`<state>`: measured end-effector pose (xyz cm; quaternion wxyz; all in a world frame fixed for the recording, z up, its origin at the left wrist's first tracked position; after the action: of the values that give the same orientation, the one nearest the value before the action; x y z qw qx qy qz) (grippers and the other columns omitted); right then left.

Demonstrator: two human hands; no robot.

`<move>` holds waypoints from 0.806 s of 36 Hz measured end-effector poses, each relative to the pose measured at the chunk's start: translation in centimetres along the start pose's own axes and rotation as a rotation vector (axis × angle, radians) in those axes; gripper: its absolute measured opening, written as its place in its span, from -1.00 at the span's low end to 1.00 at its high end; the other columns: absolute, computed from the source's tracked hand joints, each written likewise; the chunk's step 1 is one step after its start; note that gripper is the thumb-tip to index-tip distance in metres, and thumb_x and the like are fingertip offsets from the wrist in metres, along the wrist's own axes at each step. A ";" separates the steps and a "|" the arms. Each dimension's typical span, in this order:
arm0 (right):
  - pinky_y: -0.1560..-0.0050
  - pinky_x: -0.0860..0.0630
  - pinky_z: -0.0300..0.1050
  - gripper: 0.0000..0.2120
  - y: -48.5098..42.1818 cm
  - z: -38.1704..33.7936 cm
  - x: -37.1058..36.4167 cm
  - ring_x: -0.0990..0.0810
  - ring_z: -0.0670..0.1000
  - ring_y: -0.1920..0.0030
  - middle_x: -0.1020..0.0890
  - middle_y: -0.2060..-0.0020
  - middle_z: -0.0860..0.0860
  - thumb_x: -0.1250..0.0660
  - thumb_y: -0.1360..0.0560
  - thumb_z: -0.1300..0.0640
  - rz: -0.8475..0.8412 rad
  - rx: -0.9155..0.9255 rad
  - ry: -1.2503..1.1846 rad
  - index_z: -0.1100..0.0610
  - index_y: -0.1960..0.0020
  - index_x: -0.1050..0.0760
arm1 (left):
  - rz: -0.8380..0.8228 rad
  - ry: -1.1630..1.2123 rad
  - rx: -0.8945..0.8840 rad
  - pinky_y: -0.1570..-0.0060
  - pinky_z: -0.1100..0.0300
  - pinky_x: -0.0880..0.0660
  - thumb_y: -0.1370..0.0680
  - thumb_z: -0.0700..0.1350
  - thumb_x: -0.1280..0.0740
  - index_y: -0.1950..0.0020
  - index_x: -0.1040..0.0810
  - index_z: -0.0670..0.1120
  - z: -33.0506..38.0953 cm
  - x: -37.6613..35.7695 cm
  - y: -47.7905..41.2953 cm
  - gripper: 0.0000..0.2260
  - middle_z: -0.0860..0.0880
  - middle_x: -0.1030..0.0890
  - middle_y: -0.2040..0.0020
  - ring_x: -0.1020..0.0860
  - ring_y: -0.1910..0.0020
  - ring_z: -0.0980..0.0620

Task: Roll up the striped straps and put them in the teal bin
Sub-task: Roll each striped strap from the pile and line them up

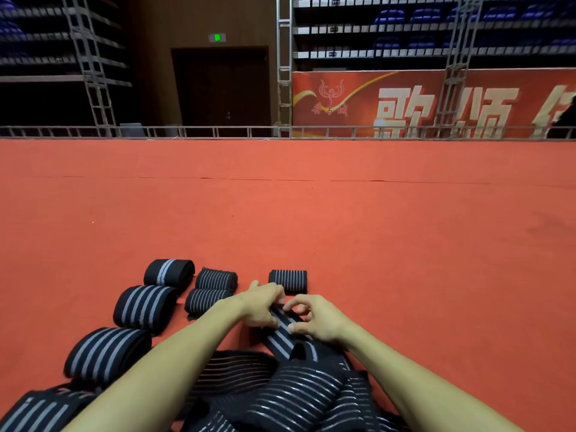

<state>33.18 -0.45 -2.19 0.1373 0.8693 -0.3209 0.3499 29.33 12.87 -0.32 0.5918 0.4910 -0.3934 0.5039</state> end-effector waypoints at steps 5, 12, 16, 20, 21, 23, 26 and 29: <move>0.12 -0.42 -0.27 -0.69 0.2 -0.5 0.3 -0.39 -0.23 0.27 -0.48 0.24 -0.17 -0.50 -0.44 0.10 0.040 0.034 0.037 -0.03 -0.16 -0.56 | 0.032 0.032 -0.045 0.00 0.16 -0.17 -0.58 -0.06 -0.34 -0.06 -0.33 -0.01 0.1 0.6 0.1 -0.81 0.01 -0.47 -0.05 -0.28 -0.06 0.02; -0.18 -0.49 -0.12 -0.64 0.0 -0.7 0.4 -0.56 -0.03 -0.10 -0.61 -0.17 -0.07 -0.53 -0.41 0.11 0.064 0.033 0.077 -0.06 -0.18 -0.58 | 0.004 0.073 -0.051 -0.06 0.08 -0.31 -0.60 -0.07 -0.31 -0.04 -0.32 -0.02 0.1 0.9 0.3 -0.84 0.03 -0.43 0.02 -0.29 -0.08 -0.01; -0.12 -0.48 -0.21 -0.63 0.2 -1.5 0.8 -0.56 -0.10 -0.07 -0.64 -0.12 -0.10 -0.52 -0.41 0.19 0.074 0.078 0.042 -0.04 -0.18 -0.59 | -0.005 0.072 -0.087 -0.10 0.04 -0.36 -0.58 -0.04 -0.33 0.04 -0.32 0.04 -0.5 1.8 1.1 -0.83 0.07 -0.40 0.11 -0.31 -0.04 0.01; -0.05 -0.44 -0.31 -0.63 0.6 -2.6 0.9 -0.52 -0.27 0.07 -0.61 -0.01 -0.22 -0.49 -0.43 0.25 0.056 0.111 -0.001 -0.02 -0.19 -0.60 | 0.014 0.056 -0.083 -0.07 0.04 -0.37 -0.58 0.01 -0.32 -0.01 -0.39 0.00 -1.2 2.5 2.5 -0.86 0.10 -0.39 0.14 -0.31 -0.07 0.02; -0.05 -0.44 -0.32 -0.63 0.7 -2.9 0.9 -0.52 -0.27 0.06 -0.61 -0.01 -0.23 -0.49 -0.43 0.25 0.052 0.121 -0.001 -0.01 -0.19 -0.60 | 0.004 0.035 -0.059 -0.07 0.03 -0.39 -0.59 0.06 -0.31 -0.07 -0.45 -0.08 -1.5 2.4 3.1 -0.78 0.08 -0.41 0.13 -0.33 -0.09 -0.01; -0.06 -0.41 -0.36 -0.63 1.1 -3.2 1.4 -0.52 -0.23 -0.01 -0.62 -0.06 -0.17 -0.47 -0.44 0.26 0.058 0.134 0.008 -0.03 -0.19 -0.60 | 0.116 -0.167 -0.115 -0.06 0.03 -0.44 -0.52 0.31 -0.27 -0.32 -0.43 -0.24 -1.9 1.2 4.9 -0.34 -0.03 -0.48 -0.01 -0.39 -0.06 -0.02; -0.01 -0.39 -0.48 -0.64 1.9 -3.5 3.3 -0.52 -0.27 0.04 -0.66 -0.08 -0.04 -0.44 -0.44 0.34 0.122 0.146 -0.056 0.02 -0.16 -0.62 | 0.154 -0.142 -0.181 0.01 0.08 -0.37 -0.59 0.19 -0.26 -0.28 -0.49 -0.22 -0.2 3.1 5.1 -0.49 -0.21 -0.54 -0.21 -0.35 0.18 0.15; -0.05 -0.47 -0.35 -0.62 2.8 -4.1 5.3 -0.54 -0.20 0.03 -0.68 -0.04 -0.02 -0.42 -0.44 0.38 0.189 0.175 -0.110 -0.01 -0.11 -0.64 | 0.135 0.157 -0.174 0.10 0.14 -0.30 -0.62 0.00 -0.28 -0.10 -0.51 -0.13 2.3 7.5 3.9 -0.80 -0.10 -0.58 -0.06 -0.41 0.12 0.03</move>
<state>32.11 -3.13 4.53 0.0096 0.8618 -0.3765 0.3397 26.92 12.19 8.09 0.6258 0.3692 -0.4204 0.5435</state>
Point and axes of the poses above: each hand's wrist, its own y-axis away from the middle knuckle, its own x-axis out of the back of the hand, z = x × y, the point moved 5 cm from there along -y, towards the middle knuckle
